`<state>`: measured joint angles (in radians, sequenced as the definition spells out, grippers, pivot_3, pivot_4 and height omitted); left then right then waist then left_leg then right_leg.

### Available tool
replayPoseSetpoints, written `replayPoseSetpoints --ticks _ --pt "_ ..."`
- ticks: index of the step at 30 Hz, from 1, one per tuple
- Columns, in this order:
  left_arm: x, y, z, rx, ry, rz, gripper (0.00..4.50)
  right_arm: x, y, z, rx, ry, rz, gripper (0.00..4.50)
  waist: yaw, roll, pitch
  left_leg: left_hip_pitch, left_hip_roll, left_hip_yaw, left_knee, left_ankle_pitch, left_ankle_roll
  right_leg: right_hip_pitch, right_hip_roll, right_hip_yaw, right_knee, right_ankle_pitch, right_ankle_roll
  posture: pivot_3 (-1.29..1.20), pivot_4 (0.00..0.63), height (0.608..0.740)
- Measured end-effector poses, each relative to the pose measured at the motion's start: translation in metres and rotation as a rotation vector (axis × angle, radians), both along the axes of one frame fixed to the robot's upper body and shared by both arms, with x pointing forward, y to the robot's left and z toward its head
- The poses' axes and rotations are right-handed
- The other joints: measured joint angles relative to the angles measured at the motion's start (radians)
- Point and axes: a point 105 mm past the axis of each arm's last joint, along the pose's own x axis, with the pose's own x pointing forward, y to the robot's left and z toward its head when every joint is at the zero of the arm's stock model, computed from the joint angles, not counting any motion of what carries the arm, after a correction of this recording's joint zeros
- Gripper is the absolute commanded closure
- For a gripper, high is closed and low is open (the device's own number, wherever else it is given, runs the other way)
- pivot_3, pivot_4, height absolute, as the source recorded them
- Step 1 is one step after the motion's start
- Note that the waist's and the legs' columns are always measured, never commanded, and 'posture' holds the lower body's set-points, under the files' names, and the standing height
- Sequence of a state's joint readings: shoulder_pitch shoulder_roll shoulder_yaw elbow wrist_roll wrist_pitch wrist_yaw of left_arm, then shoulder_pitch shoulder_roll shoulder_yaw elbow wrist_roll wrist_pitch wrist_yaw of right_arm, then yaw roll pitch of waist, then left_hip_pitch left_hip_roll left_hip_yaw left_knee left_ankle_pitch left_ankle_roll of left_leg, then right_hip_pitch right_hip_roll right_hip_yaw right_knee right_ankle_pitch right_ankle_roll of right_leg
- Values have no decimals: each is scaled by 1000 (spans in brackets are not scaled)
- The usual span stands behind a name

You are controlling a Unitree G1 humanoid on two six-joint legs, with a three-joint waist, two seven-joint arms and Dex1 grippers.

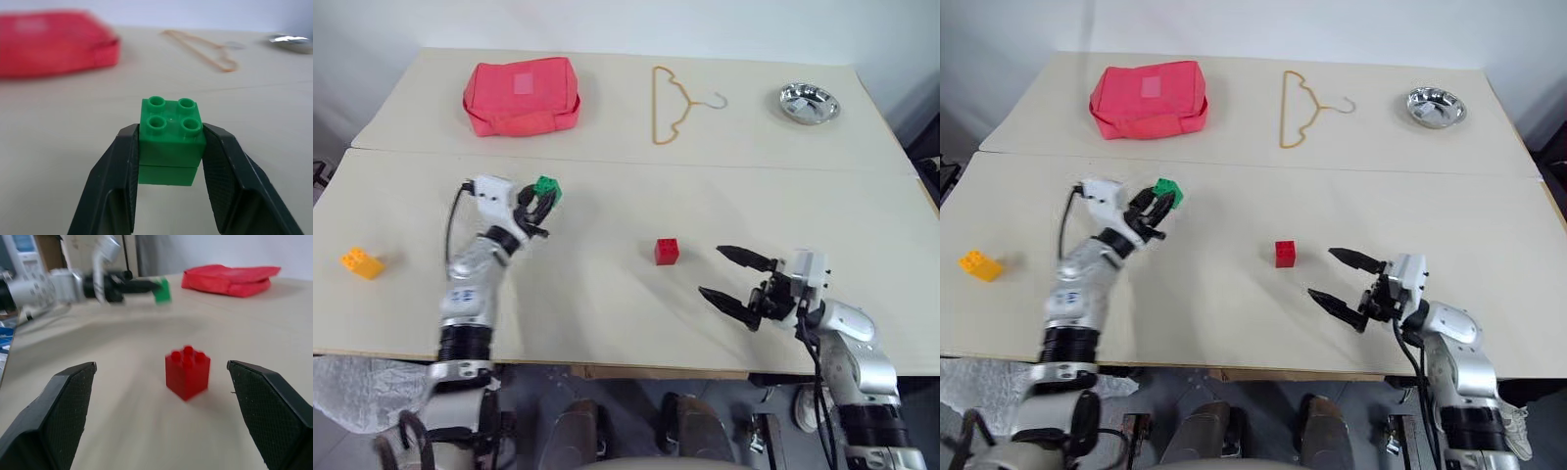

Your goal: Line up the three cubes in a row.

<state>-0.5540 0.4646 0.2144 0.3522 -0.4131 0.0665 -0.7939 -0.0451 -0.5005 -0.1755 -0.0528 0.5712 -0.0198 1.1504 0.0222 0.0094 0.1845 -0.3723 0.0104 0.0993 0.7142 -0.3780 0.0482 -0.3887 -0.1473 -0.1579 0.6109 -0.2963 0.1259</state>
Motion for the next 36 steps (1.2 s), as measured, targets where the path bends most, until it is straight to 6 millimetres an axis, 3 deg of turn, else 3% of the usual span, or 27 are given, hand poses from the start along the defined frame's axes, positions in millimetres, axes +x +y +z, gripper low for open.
replayPoseSetpoints --ticks 4,9,14,23,28,32,36 --pt "-18 -20 7 188 -35 -335 3018 -14 -10 5 -34 -11 -14 0 11 0 0 1 -2 -2 0 0 0 3 0 -1 -1 0 0 0 150 740" --pt "-14 -55 -25 371 22 -591 3018 -22 -18 3 -47 4 -52 0 2 0 0 1 -7 -2 -1 0 0 3 0 -1 -2 0 1 0 150 740" --pt "-10 -78 -54 466 71 -701 3018 -26 -17 7 -48 -15 -66 0 -5 0 0 0 -7 1 -1 0 0 0 1 0 0 0 1 0 150 740" --pt "-6 -83 -53 524 41 -724 3018 -30 -20 7 -48 -6 -97 0 0 -1 0 1 -7 0 0 0 1 0 -1 1 1 0 1 0 150 740" --pt "-5 -70 -59 524 98 -697 1407 -29 -20 7 -47 -5 -94 0 -5 -1 0 0 -7 1 0 0 1 -1 -1 1 2 0 1 0 150 740" --pt "-7 -65 -51 492 64 -696 244 -25 -15 11 -46 -23 -59 0 -3 -1 0 -1 -4 1 1 0 1 -1 -1 1 2 0 1 0 150 740" --pt "-19 -39 -32 427 -49 -617 110 -15 -5 16 -35 -48 0 0 -14 -1 0 -1 -1 0 1 0 1 -2 -1 1 2 0 1 0 150 740"
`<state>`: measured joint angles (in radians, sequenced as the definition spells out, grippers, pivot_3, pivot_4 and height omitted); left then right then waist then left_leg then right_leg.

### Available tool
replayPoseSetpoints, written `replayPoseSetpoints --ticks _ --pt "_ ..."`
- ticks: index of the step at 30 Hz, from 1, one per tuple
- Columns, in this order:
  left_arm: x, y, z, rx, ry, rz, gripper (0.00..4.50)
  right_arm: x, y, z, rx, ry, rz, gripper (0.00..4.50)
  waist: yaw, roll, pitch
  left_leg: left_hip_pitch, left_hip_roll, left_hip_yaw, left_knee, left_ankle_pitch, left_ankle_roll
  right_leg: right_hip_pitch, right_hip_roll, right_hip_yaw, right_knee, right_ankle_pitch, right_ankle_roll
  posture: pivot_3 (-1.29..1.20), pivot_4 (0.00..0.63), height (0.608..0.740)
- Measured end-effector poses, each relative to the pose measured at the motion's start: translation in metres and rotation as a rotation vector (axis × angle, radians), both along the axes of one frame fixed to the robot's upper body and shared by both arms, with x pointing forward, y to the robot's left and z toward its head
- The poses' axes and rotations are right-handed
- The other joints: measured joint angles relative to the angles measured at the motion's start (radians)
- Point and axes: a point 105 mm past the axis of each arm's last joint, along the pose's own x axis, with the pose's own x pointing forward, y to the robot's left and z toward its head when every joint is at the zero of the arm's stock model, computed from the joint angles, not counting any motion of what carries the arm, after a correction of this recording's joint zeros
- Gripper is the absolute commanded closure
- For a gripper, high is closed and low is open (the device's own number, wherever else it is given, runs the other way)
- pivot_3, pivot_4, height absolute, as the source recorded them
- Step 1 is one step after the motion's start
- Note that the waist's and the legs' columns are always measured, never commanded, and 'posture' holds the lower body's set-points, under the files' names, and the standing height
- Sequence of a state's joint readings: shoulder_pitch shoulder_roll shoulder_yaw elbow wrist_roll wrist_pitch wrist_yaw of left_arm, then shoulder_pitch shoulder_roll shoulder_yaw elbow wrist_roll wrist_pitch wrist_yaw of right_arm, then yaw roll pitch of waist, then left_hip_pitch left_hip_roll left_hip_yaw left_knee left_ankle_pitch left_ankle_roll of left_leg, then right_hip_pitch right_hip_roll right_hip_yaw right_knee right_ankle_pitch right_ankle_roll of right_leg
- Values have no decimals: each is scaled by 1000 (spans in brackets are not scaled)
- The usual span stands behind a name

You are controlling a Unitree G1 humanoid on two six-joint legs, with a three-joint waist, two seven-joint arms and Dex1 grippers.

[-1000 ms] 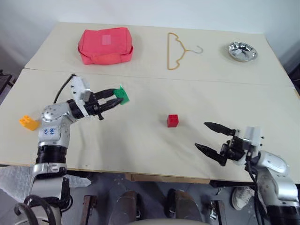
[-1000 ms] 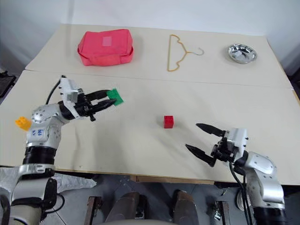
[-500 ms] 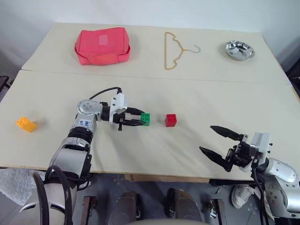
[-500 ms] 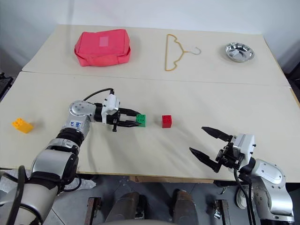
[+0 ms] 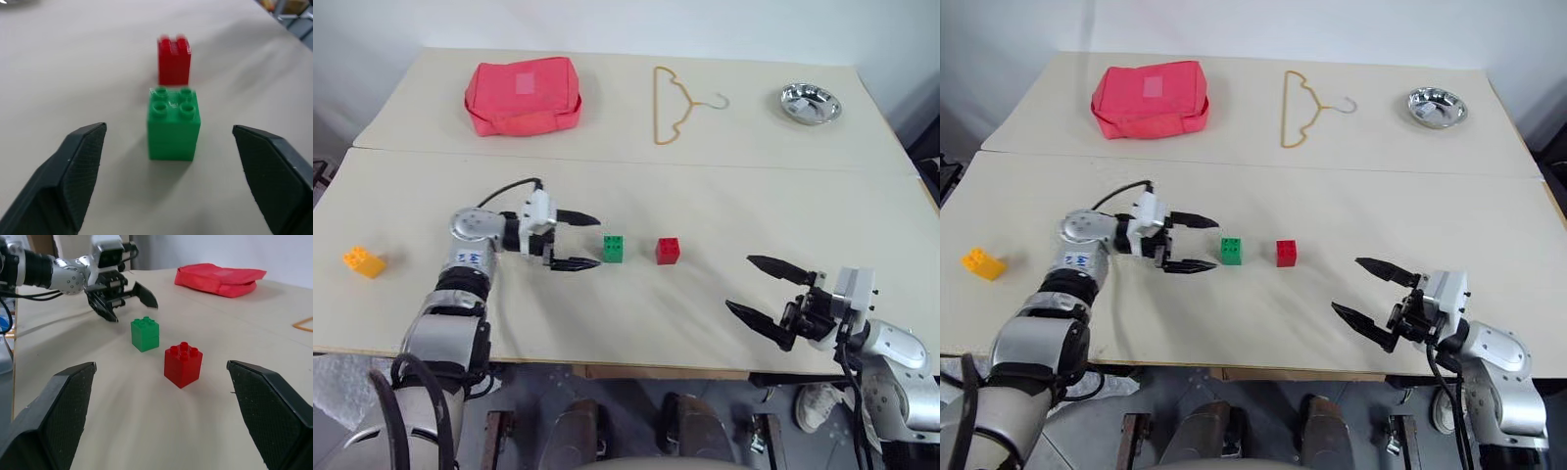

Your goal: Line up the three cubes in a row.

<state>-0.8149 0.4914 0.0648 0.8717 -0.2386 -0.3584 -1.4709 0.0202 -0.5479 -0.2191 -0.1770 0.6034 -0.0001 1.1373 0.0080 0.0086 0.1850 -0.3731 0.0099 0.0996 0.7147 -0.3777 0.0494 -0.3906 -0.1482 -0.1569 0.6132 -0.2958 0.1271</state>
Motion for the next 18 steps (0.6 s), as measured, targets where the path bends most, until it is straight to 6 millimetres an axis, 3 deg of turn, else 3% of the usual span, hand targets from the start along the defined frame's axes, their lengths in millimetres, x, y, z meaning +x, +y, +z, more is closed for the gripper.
replayPoseSetpoints --ticks 5,11,13,16,18 --pt "-35 42 -2 -233 6 314 110 9 24 9 14 -40 114 0 -33 1 0 1 1 -4 -1 0 0 0 -1 1 3 0 -1 0 150 740" --pt "-82 106 -10 -410 3 820 110 14 50 15 18 -14 248 0 -9 0 1 3 1 -9 1 0 0 8 -2 4 -3 -1 -1 0 150 740" --pt "-110 134 -19 -507 -25 1049 110 9 62 13 -26 -9 334 0 -11 1 1 6 1 -8 1 -3 1 10 -3 8 -5 0 -1 0 150 740" --pt "-156 182 -46 -587 9 1404 110 5 72 15 -66 -16 416 0 -11 -1 1 5 4 -8 1 -5 0 11 -2 7 -9 0 -1 0 150 740" --pt "-180 205 -50 -611 -16 1548 110 4 78 19 -81 -36 455 0 -1 -2 1 5 4 -10 2 -5 -1 13 -2 4 -9 -1 -1 0 150 740"
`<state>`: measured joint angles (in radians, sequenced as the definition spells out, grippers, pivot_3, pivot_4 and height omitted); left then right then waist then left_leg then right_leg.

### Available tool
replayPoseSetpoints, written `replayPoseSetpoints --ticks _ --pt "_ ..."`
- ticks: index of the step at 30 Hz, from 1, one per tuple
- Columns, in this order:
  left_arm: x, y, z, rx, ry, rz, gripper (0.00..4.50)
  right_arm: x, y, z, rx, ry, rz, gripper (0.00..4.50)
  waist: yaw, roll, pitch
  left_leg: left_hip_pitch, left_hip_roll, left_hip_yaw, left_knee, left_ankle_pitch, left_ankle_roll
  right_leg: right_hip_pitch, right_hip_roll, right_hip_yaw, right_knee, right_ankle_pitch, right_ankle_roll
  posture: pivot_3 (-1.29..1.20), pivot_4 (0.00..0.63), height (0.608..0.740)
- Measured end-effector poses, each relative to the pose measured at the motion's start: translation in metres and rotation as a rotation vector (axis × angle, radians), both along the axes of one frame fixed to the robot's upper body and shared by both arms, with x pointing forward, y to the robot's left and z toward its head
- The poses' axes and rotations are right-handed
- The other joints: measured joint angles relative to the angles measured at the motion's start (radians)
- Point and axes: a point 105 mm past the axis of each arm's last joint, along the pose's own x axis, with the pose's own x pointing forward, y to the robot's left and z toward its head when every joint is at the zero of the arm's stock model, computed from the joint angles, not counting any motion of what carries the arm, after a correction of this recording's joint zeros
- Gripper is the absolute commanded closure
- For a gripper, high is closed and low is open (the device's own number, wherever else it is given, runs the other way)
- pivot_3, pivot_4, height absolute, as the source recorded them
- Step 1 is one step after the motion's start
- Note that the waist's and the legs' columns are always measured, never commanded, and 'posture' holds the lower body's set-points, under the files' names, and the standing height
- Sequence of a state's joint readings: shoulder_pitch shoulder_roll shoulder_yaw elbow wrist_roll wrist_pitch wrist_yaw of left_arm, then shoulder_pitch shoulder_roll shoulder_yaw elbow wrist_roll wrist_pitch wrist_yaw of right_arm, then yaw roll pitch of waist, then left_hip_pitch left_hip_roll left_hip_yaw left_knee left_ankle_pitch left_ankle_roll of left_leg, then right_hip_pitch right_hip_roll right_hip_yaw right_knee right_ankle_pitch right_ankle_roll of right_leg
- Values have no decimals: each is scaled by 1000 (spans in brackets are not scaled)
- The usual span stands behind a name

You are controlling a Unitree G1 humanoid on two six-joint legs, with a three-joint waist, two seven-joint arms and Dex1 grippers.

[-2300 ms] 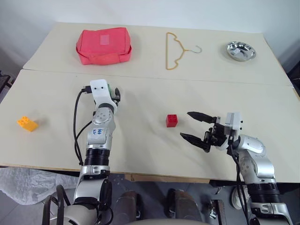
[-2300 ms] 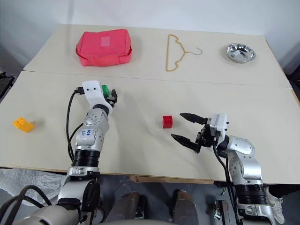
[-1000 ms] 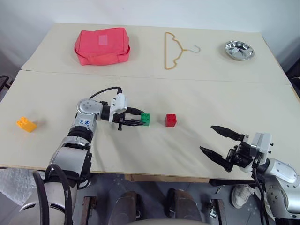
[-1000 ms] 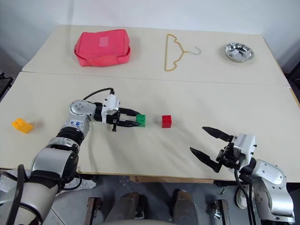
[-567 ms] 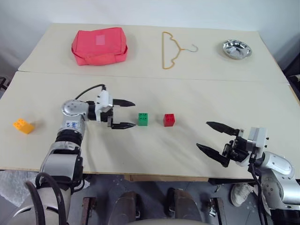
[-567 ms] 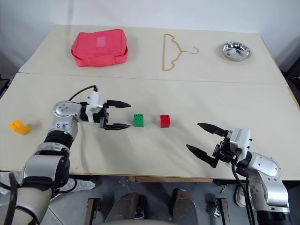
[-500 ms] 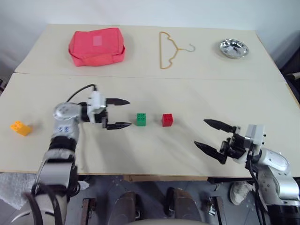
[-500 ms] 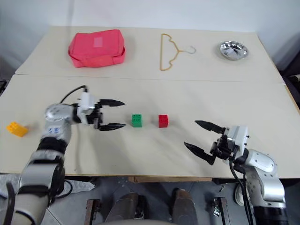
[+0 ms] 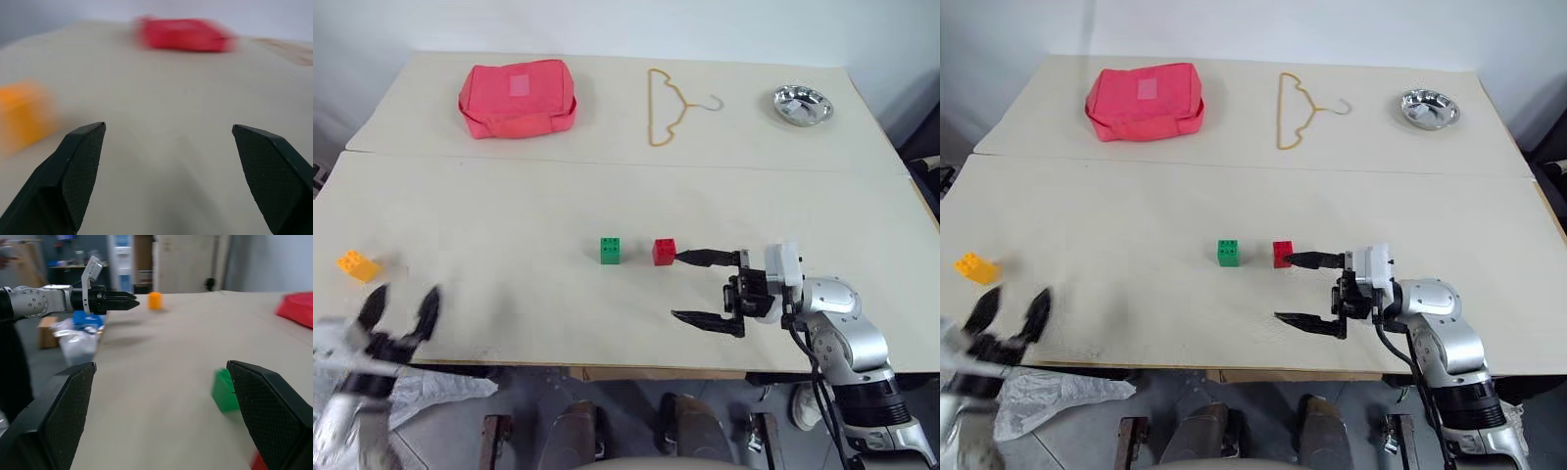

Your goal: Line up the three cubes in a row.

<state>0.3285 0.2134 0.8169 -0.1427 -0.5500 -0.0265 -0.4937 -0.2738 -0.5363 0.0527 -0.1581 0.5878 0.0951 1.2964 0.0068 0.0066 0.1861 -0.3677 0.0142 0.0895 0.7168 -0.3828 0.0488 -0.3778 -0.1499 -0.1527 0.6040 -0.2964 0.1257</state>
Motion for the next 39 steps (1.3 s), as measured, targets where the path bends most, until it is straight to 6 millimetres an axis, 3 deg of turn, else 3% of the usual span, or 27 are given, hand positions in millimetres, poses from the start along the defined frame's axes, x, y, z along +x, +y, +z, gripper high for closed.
replayPoseSetpoints --ticks 2,6,10,13,19,26,29,34,38,39 --pt "-19 15 -2 -2 3 93 110 -1 3 1 -9 -9 24 0 8 0 0 0 -1 0 0 0 0 0 -1 0 0 0 0 0 150 740" --pt "-51 34 -28 -89 49 253 110 -2 5 0 -14 -8 39 0 10 0 0 0 -1 1 0 -2 1 0 -1 0 -2 0 0 0 150 740" --pt "-51 37 -30 -101 40 290 110 -2 5 0 -16 2 41 0 16 -1 -1 0 -1 1 0 -3 1 0 -1 0 -2 0 0 0 150 740" --pt "-31 35 -18 -100 -11 287 110 -2 5 -1 -15 14 42 0 17 -1 -1 0 -1 1 0 -3 1 0 -1 0 -2 0 0 0 150 740" --pt "24 22 29 -109 -111 337 110 -2 5 -2 -6 57 50 0 13 -1 -1 0 -1 1 -1 -2 0 0 1 0 -1 0 0 0 150 740" --pt "55 28 22 -244 -28 524 110 -2 5 -3 -5 87 49 0 -1 -1 -1 0 -1 2 -1 -2 1 0 2 -6 -1 0 0 0 150 740" --pt "83 25 27 -286 -25 503 110 0 6 -1 -6 87 47 0 11 -2 -1 0 -2 2 0 -1 1 0 2 -6 1 0 0 0 150 740" --pt "112 24 22 -258 48 432 110 0 6 -1 -5 96 37 0 14 -2 -1 0 -2 3 -1 -1 1 -1 3 -7 1 0 0 0 150 740" --pt "120 24 17 -232 91 435 110 -4 9 0 -8 95 44 0 15 -2 -1 0 -3 3 -1 -1 1 -1 3 -7 0 0 0 0 150 740" --pt "120 25 15 -231 100 443 486 -4 9 0 -7 96 42 0 15 -2 -1 0 -3 3 -1 -1 1 -1 3 -7 0 0 0 0 150 740"
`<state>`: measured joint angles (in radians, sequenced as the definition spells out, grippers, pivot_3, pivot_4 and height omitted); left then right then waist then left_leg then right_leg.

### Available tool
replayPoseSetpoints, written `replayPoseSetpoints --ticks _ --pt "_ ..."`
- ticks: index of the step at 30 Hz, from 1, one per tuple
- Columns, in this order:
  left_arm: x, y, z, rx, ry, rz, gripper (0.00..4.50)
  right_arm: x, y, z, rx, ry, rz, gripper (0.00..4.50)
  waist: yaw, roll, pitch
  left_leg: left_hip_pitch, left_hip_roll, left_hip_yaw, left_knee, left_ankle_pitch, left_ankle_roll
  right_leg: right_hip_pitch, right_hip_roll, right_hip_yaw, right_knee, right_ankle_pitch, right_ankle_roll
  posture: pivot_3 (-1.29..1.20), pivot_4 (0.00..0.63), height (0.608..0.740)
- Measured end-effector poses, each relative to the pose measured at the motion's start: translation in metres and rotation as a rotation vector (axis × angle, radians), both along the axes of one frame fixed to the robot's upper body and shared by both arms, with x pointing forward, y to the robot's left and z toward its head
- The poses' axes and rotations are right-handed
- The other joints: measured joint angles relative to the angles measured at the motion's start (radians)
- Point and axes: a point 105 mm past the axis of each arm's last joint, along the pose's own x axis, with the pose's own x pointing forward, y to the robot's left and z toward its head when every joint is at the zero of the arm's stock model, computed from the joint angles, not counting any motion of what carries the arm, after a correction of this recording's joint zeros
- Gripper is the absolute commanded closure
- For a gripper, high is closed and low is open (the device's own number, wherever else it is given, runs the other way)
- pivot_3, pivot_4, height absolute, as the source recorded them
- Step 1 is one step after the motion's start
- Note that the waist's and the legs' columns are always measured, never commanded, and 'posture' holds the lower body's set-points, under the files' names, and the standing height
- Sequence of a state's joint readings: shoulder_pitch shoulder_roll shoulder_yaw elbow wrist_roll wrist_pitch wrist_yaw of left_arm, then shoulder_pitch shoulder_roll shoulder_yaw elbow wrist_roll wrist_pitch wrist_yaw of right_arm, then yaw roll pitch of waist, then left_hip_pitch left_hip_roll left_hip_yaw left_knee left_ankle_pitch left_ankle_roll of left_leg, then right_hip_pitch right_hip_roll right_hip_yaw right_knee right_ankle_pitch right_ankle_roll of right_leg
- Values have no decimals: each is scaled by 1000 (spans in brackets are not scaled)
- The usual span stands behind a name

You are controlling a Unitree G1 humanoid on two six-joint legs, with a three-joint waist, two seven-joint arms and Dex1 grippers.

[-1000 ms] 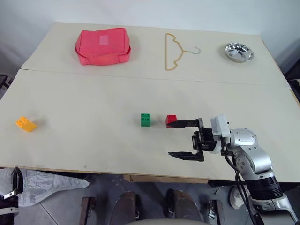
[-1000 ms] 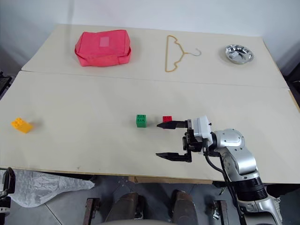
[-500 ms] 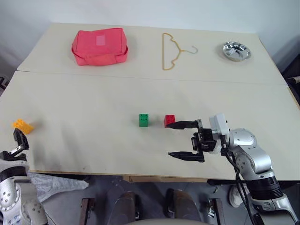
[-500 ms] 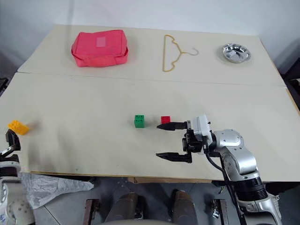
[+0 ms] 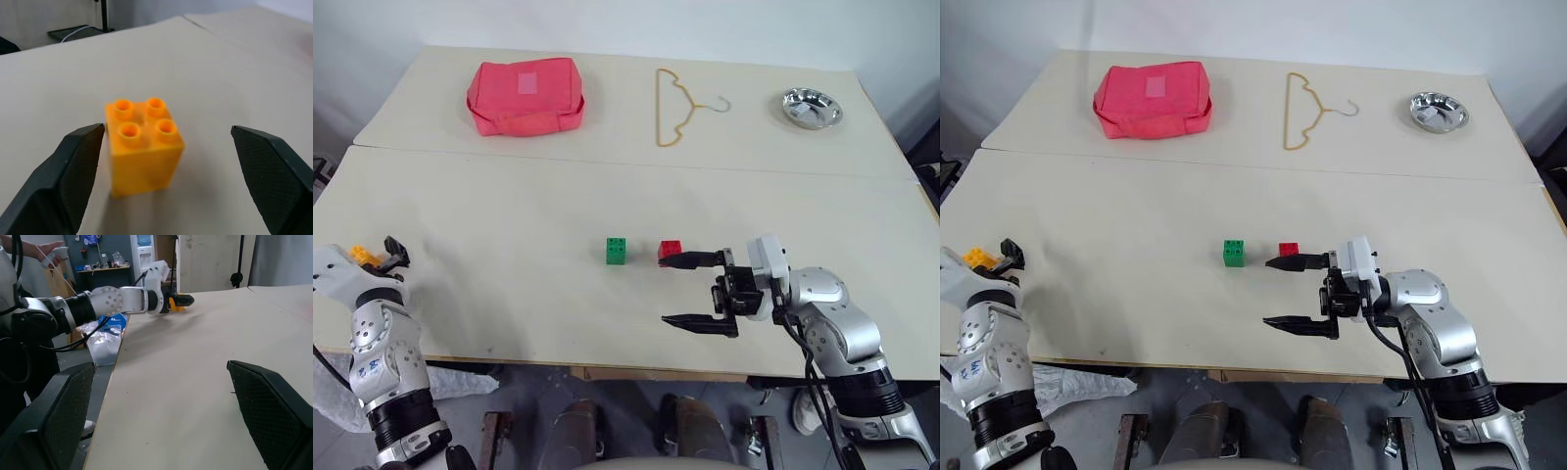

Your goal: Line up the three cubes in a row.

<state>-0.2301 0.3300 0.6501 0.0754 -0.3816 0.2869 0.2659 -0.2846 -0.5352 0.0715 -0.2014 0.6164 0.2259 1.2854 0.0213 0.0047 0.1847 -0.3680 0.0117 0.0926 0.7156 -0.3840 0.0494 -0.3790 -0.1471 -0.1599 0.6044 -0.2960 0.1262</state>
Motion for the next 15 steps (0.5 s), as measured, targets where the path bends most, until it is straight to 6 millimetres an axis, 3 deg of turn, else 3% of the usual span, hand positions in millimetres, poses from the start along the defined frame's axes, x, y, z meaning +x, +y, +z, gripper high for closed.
replayPoseSetpoints --ticks 9,13,15 --pt "-5 4 -8 2 33 29 3028 -2 -1 -5 3 27 -34 0 3 0 0 0 0 0 0 0 0 0 0 0 0 0 0 0 150 740" --pt "1 -5 -3 -10 -16 -86 3029 -4 -2 -9 3 39 -46 0 4 0 0 0 0 0 0 0 0 0 0 0 0 0 0 0 150 740" --pt "7 -11 8 4 -67 -210 3029 -5 -5 -12 1 50 -58 0 2 0 0 0 0 0 0 0 0 0 0 0 0 0 0 0 150 740"
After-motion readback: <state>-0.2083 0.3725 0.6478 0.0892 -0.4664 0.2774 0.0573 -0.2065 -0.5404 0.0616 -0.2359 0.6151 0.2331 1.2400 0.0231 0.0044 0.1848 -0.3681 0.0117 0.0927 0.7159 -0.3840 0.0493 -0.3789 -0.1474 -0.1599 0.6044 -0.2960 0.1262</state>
